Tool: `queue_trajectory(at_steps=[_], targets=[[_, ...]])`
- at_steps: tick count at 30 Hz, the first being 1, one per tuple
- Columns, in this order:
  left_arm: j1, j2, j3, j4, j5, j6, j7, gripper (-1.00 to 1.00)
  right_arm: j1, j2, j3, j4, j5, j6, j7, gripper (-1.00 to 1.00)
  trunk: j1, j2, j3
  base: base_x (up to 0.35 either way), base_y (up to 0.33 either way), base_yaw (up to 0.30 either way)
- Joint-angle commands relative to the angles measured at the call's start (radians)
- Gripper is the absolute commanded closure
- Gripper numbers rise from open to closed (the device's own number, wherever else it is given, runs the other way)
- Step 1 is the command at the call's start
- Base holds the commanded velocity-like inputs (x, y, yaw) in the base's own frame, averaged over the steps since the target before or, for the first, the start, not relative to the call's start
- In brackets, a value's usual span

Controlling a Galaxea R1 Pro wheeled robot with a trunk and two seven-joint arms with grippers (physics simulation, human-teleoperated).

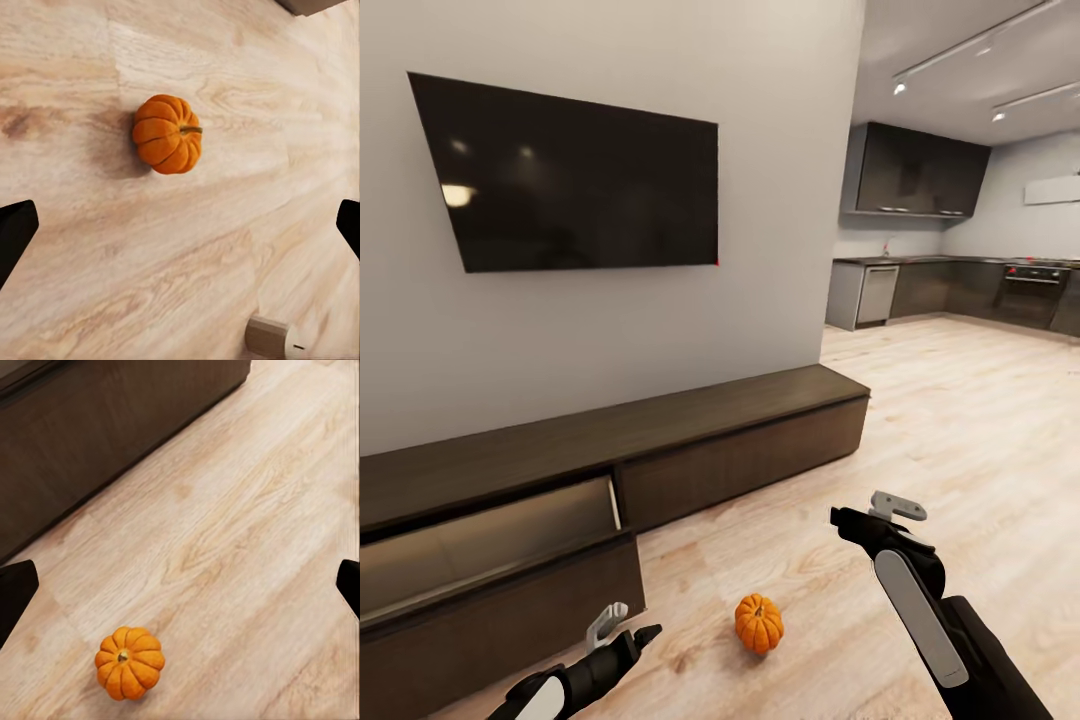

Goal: Place each of the two pumpkins and all three candles from the living room inside a cabinet in the living room (use any cabinet), then make sure every cabinet is closed, and position the cauldron so it is next to a table in the living room.

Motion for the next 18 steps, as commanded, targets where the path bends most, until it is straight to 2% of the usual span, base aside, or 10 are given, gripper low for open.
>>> queue_trajectory(at_steps=[1,18], targets=[[0.000,0.001,-0.004,-0.001,0.009,0.005,0.000,-1.00,-0.001,0.000,0.002,-0.001,-0.010,0.002,-0.010,-1.00,0.000,0.000,0.000,0.000,0.000,-0.270],[0.000,0.001,-0.004,-0.001,0.008,0.005,0.000,-1.00,-0.001,0.007,0.000,0.003,-0.009,0.002,-0.012,-1.00,0.000,0.000,0.012,0.001,0.000,-0.270]])
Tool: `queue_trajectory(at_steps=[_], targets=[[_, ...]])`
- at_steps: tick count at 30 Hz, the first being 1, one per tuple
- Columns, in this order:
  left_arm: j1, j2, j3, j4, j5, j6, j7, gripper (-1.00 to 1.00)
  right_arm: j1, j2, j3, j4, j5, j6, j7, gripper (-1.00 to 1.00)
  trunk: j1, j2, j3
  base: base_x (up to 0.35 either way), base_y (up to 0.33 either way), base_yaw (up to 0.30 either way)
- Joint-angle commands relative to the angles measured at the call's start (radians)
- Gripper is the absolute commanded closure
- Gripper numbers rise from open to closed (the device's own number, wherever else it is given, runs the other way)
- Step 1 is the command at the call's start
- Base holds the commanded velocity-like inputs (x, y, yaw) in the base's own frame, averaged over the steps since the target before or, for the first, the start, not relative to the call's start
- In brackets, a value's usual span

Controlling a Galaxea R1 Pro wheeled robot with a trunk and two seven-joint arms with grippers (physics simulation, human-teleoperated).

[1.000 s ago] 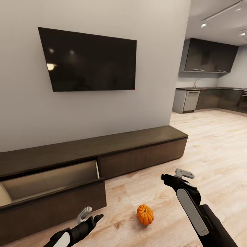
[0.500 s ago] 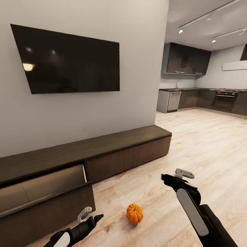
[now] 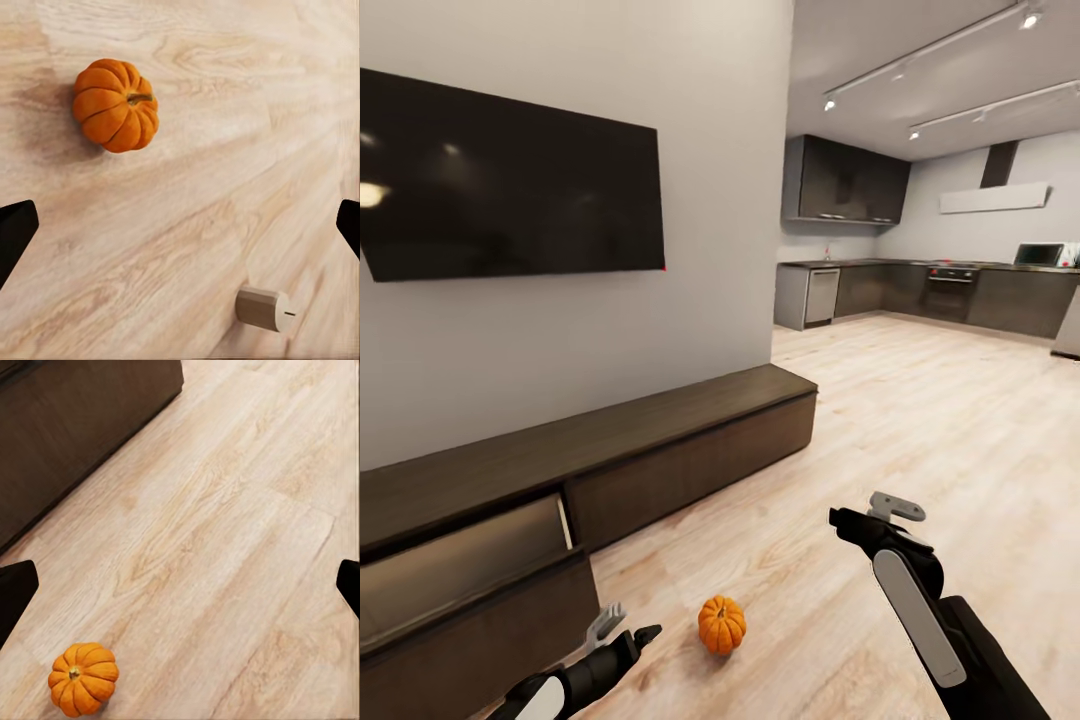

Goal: Place each of the two pumpkins and all three candles from the living room inside a cabinet in the living room (use any cabinet), then make sure every cabinet is closed, and position the cauldron so it is next to a table in the living room.

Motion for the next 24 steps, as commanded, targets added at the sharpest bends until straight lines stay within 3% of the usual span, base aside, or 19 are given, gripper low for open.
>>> queue_trajectory(at_steps=[1,24], targets=[[0.000,0.001,-0.004,-0.001,0.009,0.005,0.000,-1.00,-0.001,-0.001,0.003,-0.001,-0.009,0.001,-0.010,-1.00,0.000,0.000,0.000,0.057,0.000,-0.270],[0.000,0.001,-0.004,-0.001,0.010,0.005,0.000,-1.00,-0.001,-0.001,0.004,-0.003,-0.008,0.001,-0.013,-1.00,0.000,0.000,0.013,0.107,0.018,-0.254]])
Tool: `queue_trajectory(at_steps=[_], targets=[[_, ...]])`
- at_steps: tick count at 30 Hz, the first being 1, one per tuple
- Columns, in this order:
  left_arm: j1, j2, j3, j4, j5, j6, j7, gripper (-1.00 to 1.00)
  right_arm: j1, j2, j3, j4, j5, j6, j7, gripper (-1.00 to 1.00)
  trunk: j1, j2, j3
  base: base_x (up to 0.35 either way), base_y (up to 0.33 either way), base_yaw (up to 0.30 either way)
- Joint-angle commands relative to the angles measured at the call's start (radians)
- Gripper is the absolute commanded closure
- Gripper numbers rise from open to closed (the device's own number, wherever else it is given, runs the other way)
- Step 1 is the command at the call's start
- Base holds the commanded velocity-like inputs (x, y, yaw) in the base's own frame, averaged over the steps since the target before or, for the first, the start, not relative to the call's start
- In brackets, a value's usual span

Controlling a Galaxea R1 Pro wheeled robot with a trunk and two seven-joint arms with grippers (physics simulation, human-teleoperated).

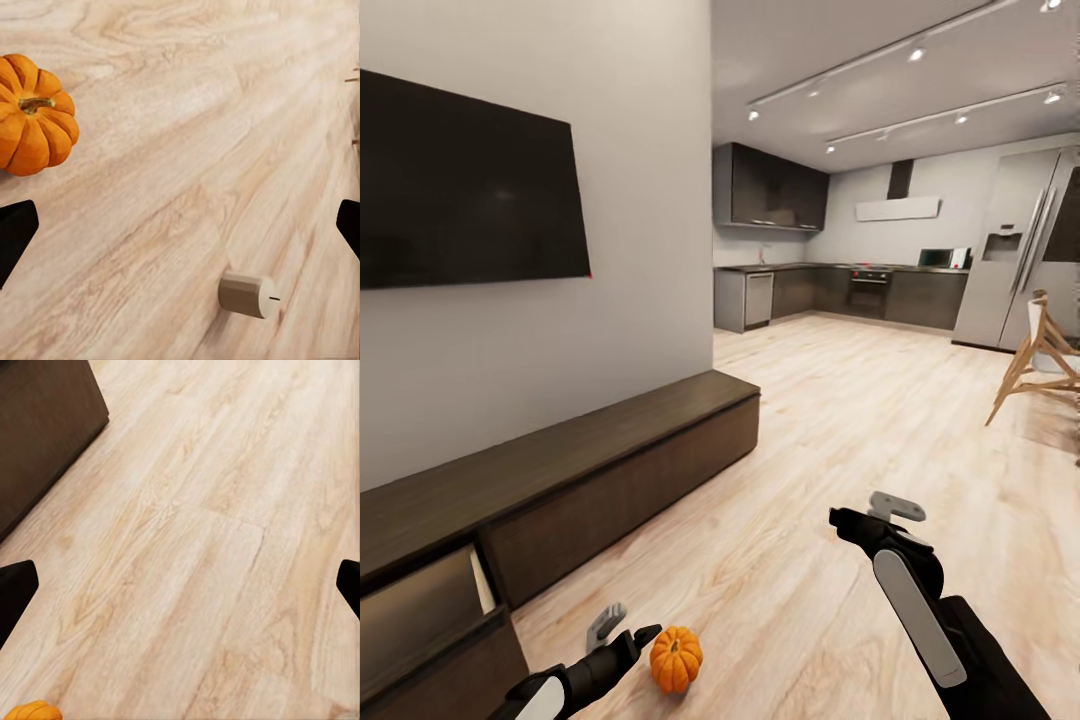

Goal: Place each of the two pumpkins and all three candles from the living room inside a cabinet in the living room (use any cabinet), then make sure every cabinet is closed, and position the cauldron so it is next to a table in the living room.

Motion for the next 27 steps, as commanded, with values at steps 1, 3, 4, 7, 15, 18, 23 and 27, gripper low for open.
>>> queue_trajectory(at_steps=[1,3,4,7,15,18,23,27], targets=[[0.000,0.001,-0.004,-0.001,0.009,0.005,0.000,-1.00,-0.001,-0.001,0.002,-0.001,-0.008,0.001,-0.010,-1.00,0.000,0.000,-0.002,0.030,0.017,-0.063],[0.000,0.001,-0.004,-0.001,0.009,0.005,0.000,-1.00,-0.001,-0.001,0.002,-0.001,-0.008,0.001,-0.010,-1.00,0.000,0.000,-0.002,0.016,0.009,-0.033],[0.000,0.001,-0.004,-0.001,0.009,0.005,0.000,-1.00,-0.001,-0.001,0.002,-0.001,-0.008,0.001,-0.010,-1.00,0.000,0.000,-0.002,0.008,0.005,-0.017],[0.000,0.001,-0.004,-0.001,0.009,0.005,0.000,-1.00,-0.001,-0.001,0.003,-0.001,-0.008,0.001,-0.010,-1.00,0.000,0.000,-0.004,0.003,0.002,-0.007],[0.000,0.001,-0.004,-0.001,0.009,0.004,0.000,-1.00,-0.001,-0.001,0.002,-0.001,-0.007,0.001,-0.011,-1.00,0.000,0.000,-0.006,0.054,0.025,-0.001],[0.000,0.001,-0.004,-0.001,0.009,0.005,0.000,-1.00,-0.001,-0.001,0.001,0.000,-0.007,0.001,-0.011,-1.00,0.000,0.000,-0.006,0.182,0.077,0.000],[0.000,0.002,-0.004,-0.001,0.009,0.005,0.000,-1.00,-0.001,-0.001,0.001,-0.001,-0.008,0.001,-0.010,-1.00,0.000,0.000,-0.007,0.028,0.010,0.000],[0.000,0.001,-0.004,-0.001,0.009,0.005,0.000,-1.00,-0.001,-0.001,0.002,-0.002,-0.009,0.001,-0.010,-1.00,0.000,0.000,-0.007,0.001,0.001,0.000]])
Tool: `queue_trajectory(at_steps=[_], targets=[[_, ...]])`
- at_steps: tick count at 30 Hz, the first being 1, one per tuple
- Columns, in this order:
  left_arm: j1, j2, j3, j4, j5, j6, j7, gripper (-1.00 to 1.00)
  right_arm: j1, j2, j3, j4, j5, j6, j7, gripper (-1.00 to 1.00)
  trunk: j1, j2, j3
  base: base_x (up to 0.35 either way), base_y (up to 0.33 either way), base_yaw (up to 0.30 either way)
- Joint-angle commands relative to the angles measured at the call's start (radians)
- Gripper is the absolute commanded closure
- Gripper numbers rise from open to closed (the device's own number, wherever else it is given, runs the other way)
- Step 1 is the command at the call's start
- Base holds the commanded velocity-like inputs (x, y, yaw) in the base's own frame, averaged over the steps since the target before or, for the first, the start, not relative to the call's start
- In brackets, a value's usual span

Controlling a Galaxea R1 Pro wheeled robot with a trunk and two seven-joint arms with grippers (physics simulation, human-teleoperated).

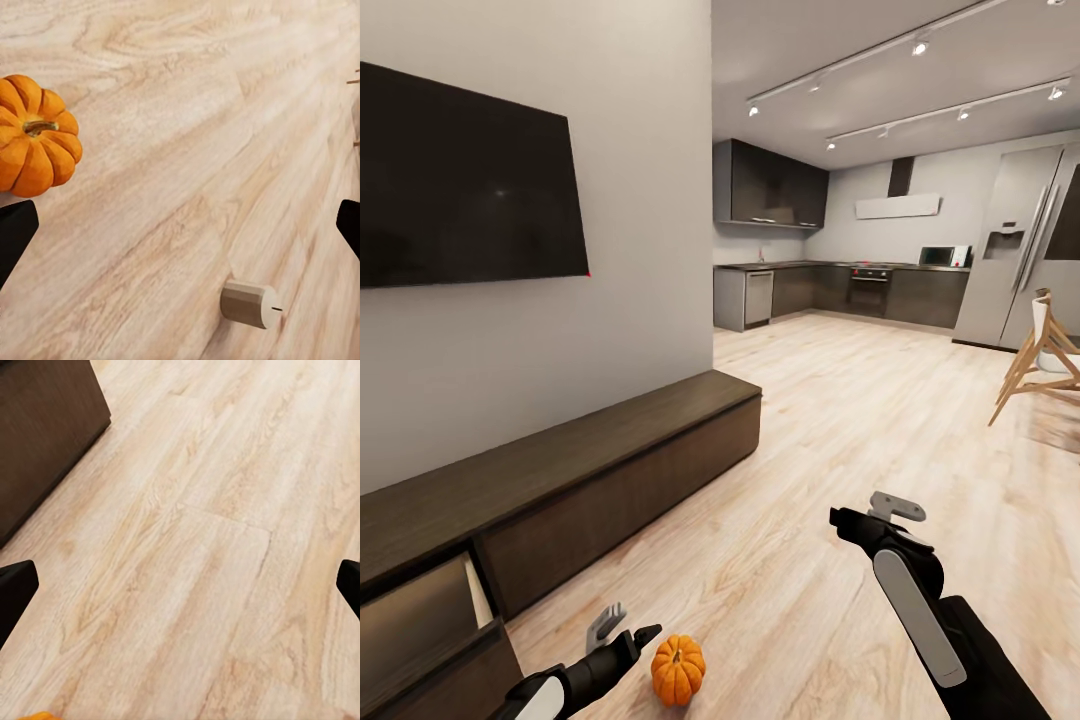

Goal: Place each of the two pumpkins and all three candles from the living room inside a cabinet in the living room (use any cabinet), then make sure every cabinet is closed, and position the cauldron so it is next to a table in the living room.

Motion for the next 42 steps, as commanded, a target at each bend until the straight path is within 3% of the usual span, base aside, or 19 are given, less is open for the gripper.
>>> queue_trajectory(at_steps=[1,17,42], targets=[[-0.001,0.001,-0.004,-0.001,0.009,0.005,0.000,-1.00,-0.001,-0.001,0.002,-0.001,-0.009,0.001,-0.010,-1.00,0.000,0.000,-0.001,0.000,0.000,0.000],[-0.001,0.001,-0.004,-0.001,0.009,0.005,0.000,-1.00,-0.001,-0.001,0.001,0.005,-0.009,0.003,-0.011,-1.00,0.000,0.000,-0.003,0.000,0.000,0.005],[-0.001,0.001,-0.004,-0.001,0.009,0.005,0.000,-1.00,-0.001,-0.001,0.001,0.009,-0.009,0.003,-0.011,-1.00,0.000,0.000,-0.039,0.000,0.000,0.079]])
